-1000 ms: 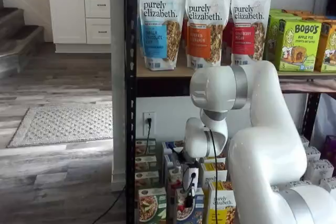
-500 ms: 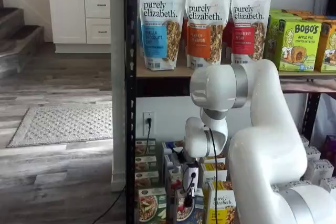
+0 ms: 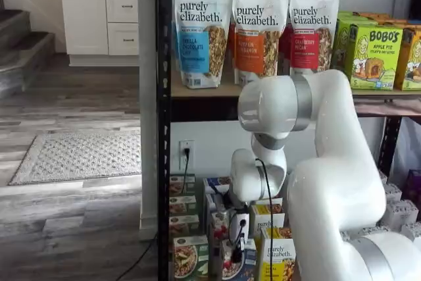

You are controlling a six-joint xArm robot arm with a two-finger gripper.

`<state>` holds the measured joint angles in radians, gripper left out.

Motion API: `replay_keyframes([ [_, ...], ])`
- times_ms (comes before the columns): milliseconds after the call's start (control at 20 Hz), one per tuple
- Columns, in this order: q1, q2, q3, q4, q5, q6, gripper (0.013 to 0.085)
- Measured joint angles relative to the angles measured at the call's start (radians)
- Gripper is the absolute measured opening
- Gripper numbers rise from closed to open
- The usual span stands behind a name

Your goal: Pick up the blue and white box that is on the bottom shelf, the second box from the left

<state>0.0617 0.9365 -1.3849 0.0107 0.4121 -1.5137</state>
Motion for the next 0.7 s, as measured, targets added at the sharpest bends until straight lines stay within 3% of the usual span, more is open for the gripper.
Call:
replay_keyframes([
  [300, 0.005, -0.062, 0.094, 0.064, -0.021, -0.053, 0.045],
  [700, 0.008, -0.176, 0.266, 0.055, -0.07, -0.044, 0.045],
])
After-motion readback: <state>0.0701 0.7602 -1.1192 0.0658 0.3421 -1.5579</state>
